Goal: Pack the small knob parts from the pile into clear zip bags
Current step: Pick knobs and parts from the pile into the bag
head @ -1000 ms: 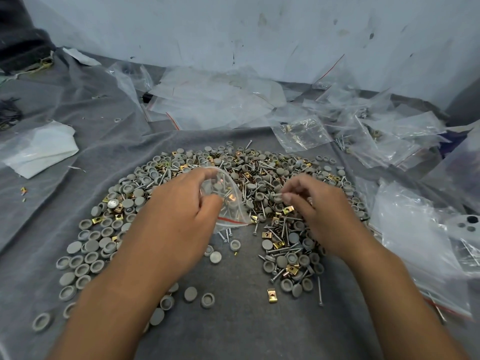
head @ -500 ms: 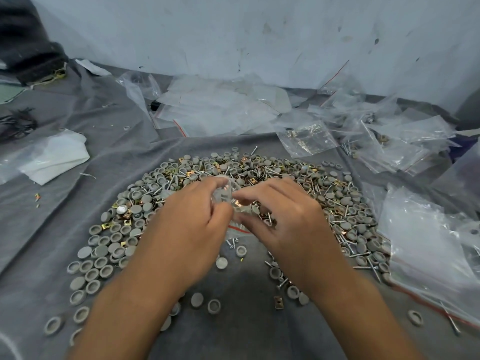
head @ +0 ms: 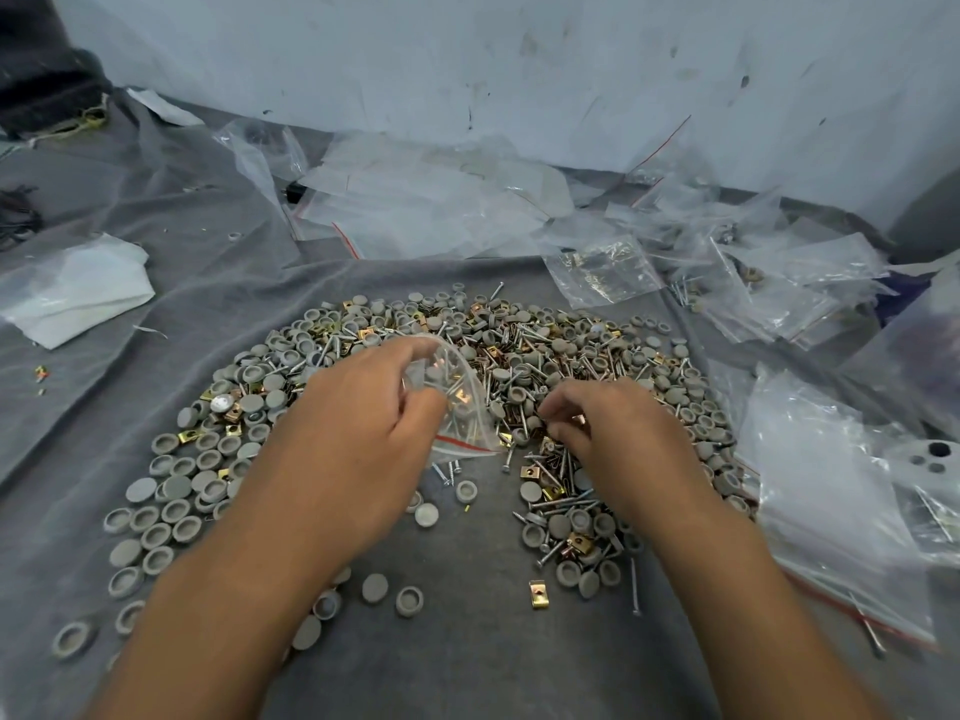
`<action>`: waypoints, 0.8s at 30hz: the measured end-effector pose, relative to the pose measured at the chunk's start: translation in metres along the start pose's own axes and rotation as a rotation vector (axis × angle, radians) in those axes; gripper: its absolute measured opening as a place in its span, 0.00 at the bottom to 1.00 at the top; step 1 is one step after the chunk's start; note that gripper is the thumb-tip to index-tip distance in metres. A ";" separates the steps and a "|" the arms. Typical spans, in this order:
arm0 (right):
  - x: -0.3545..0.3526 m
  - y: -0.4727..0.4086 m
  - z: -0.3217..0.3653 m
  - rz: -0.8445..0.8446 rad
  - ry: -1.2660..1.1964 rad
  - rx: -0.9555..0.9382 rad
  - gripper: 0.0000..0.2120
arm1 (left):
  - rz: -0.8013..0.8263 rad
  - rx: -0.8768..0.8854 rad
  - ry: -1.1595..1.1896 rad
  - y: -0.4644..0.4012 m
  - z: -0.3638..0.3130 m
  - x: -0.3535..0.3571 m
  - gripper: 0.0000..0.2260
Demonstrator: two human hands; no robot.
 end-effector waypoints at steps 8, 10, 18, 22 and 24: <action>-0.001 0.004 -0.005 0.110 0.097 0.034 0.16 | 0.004 -0.004 0.013 0.001 -0.002 -0.001 0.23; 0.000 0.005 -0.005 0.123 0.100 0.040 0.17 | 0.003 0.000 0.013 0.001 -0.002 0.000 0.22; 0.002 0.007 0.002 0.048 0.057 0.040 0.08 | 0.004 0.016 -0.011 0.001 -0.003 0.002 0.20; 0.003 0.008 0.003 0.052 0.054 0.002 0.08 | -0.011 0.018 -0.026 0.001 0.000 0.002 0.19; 0.003 0.009 0.003 0.063 0.067 -0.002 0.11 | -0.011 0.017 -0.032 0.001 0.001 0.003 0.19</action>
Point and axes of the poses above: each hand's wrist, its own y-axis away from the middle knuckle, its own x-axis out of the palm, z = x × y, the point moved 3 cm from there along -y, towards the middle knuckle, and after that the axes turned 9 degrees about -y, right-handed, at the moved point
